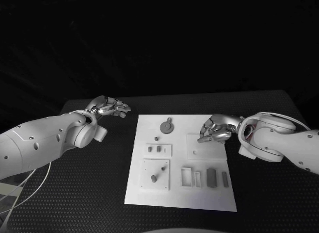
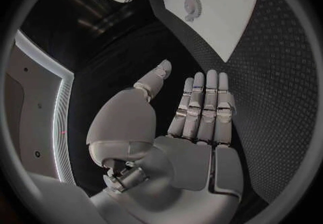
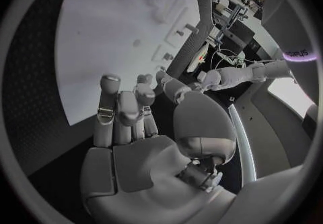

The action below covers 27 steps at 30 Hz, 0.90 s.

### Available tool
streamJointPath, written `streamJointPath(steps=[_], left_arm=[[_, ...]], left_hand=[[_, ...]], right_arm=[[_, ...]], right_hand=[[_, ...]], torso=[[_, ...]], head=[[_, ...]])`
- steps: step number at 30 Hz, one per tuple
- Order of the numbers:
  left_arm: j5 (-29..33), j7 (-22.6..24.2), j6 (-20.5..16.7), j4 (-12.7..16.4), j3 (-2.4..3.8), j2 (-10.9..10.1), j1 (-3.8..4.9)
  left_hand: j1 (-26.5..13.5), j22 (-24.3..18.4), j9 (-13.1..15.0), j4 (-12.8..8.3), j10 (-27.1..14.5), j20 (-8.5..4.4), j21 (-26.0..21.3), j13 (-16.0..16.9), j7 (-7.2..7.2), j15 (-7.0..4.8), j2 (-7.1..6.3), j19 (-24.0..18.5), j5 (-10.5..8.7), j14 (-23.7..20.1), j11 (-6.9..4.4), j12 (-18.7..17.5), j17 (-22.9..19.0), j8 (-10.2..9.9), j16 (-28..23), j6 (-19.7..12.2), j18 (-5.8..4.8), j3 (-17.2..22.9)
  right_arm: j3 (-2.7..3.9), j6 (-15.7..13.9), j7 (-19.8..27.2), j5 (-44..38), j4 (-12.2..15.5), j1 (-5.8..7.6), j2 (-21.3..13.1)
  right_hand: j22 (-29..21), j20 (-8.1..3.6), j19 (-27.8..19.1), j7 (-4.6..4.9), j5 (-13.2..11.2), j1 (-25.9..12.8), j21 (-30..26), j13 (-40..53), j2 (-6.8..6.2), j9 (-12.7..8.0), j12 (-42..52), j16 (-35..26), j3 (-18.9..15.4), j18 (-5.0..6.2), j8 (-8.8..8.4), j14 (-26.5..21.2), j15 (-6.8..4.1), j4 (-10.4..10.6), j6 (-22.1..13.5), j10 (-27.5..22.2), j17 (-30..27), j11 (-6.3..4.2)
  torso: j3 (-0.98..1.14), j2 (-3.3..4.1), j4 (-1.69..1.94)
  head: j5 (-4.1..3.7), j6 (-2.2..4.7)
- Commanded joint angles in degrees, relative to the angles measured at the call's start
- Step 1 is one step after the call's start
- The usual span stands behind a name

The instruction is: Assemble the parts on the task board

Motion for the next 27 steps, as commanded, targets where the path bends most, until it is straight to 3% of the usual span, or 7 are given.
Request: streamJointPath(steps=[1,4,8,10,15,18,27], left_arm=[[0.4,0.5,-0.2,-0.1,0.03,0.2,0.13],[0.4,0.5,-0.1,-0.1,0.01,0.3,0.12],[0.4,0.5,0.0,-0.4,-0.03,0.6,0.09],[0.4,0.5,0.1,-0.6,-0.07,0.7,0.08],[0.5,0.5,0.2,-0.8,-0.2,1.0,-0.01],[0.5,0.5,0.2,-0.8,-0.25,1.0,-0.05],[0.6,0.5,0.4,-0.7,-0.33,1.0,-0.12]], left_hand=[[0.0,-0.1,-0.1,0.1,-0.1,0.15,0.4,0.0,0.05,-0.01,0.36,0.3,-0.25,0.2,-0.12,0.3,0.1,0.3,-0.3,-0.4,0.55,-0.1],[0.0,-0.1,-0.1,0.1,-0.1,0.14,0.4,-0.1,0.05,-0.01,0.35,0.3,-0.25,0.3,-0.12,0.3,0.1,0.4,-0.3,-0.4,0.55,-0.1],[0.0,-0.1,-0.1,0.1,-0.1,0.14,0.4,-0.1,0.04,-0.01,0.34,0.3,-0.25,0.3,-0.12,0.3,0.1,0.4,-0.3,-0.4,0.55,-0.2],[0.0,-0.1,-0.1,0.1,-0.1,0.14,0.4,-0.1,0.04,-0.01,0.33,0.3,-0.25,0.3,-0.12,0.3,0.1,0.4,-0.3,-0.4,0.55,-0.2],[-0.1,-0.1,-0.1,0.2,-0.1,0.14,0.4,-0.1,0.04,-0.01,0.34,0.3,-0.25,0.3,-0.12,0.3,0.1,0.4,-0.3,-0.3,0.55,-0.2],[-0.1,-0.1,-0.1,0.2,-0.1,0.14,0.4,-0.1,0.04,-0.01,0.34,0.3,-0.25,0.3,-0.12,0.3,0.1,0.4,-0.3,-0.3,0.54,-0.2],[-0.2,-0.2,-0.1,0.2,-0.1,0.15,0.4,-0.1,0.03,-0.01,0.35,0.3,-0.25,0.3,-0.12,0.3,0.2,0.4,-0.4,-0.3,0.54,-0.2]], right_arm=[[-0.52,11.9,-9.3,8.1,1.9,-0.01,-1.6],[-1.04,13.4,-11.3,11.7,3.3,-0.01,-3.0],[-1.14,16.1,-13.1,12.4,5.7,-0.01,-4.7],[-1.22,16.0,-13.8,12.4,6.8,-0.01,-5.5],[-1.36,18.2,-15.1,12.3,8.4,-0.01,-7.6],[-1.89,19.2,-15.6,12.1,8.8,-0.01,-8.4],[-3.71,16.8,-15.8,10.1,9.3,-0.01,-7.4]], right_hand=[[1.4,-0.29,-0.4,0.13,0.2,-1.5,0.3,0.2,-0.25,0.2,0.4,0.3,0.0,0.76,-0.26,-0.4,0.03,1.0,0.2,-0.7,0.1,-0.07],[1.3,-0.2,-0.8,0.27,0.2,-4.1,0.4,0.1,-0.36,0.3,0.6,0.2,-0.2,0.76,-0.71,-0.7,0.17,2.8,-0.1,-1.2,0.0,0.07],[1.3,-0.26,-1.1,0.32,0.2,-6.0,0.5,0.1,-0.5,0.4,0.8,0.3,-0.3,0.76,-1.13,-0.8,0.21,3.9,-0.3,-1.5,-0.1,0.12],[1.3,-0.29,-1.2,0.35,0.2,-7.3,0.6,0.0,-0.81,0.3,0.9,0.3,-0.4,0.76,-1.43,-0.8,0.25,4.8,-0.4,-1.6,-0.2,0.18],[1.3,-0.47,-1.4,0.34,0.2,-9.6,0.9,-0.2,-1.52,0.2,1.2,0.5,0.1,0.76,-1.96,-0.8,0.24,6.7,-0.1,-1.7,-0.3,0.13],[1.3,-0.59,-1.5,0.15,0.2,-11.0,1.2,-0.5,-1.93,0.0,1.5,0.6,0.6,0.76,-2.08,-0.8,0.1,8.2,0.8,-1.6,-0.3,-0.04],[1.3,-0.68,-1.6,-0.08,0.2,-12.3,1.7,-0.8,-2.45,-0.3,1.7,0.9,1.4,0.76,-2.44,-0.9,-0.11,9.8,1.6,-1.4,-0.4,-0.26]], torso=[[-0.03,-0.77,-0.69],[-0.01,-1.24,-0.95],[-0.09,-1.71,-1.24],[-0.11,-2.0,-1.42],[-0.17,-2.24,-1.69],[-0.26,-2.36,-1.84],[-0.25,-2.11,-1.63]], head=[[-0.35,-0.16],[-0.68,-0.3],[-1.13,-0.76],[-1.34,-1.04],[-1.63,-1.57],[-1.93,-1.92],[-2.2,-2.18]])
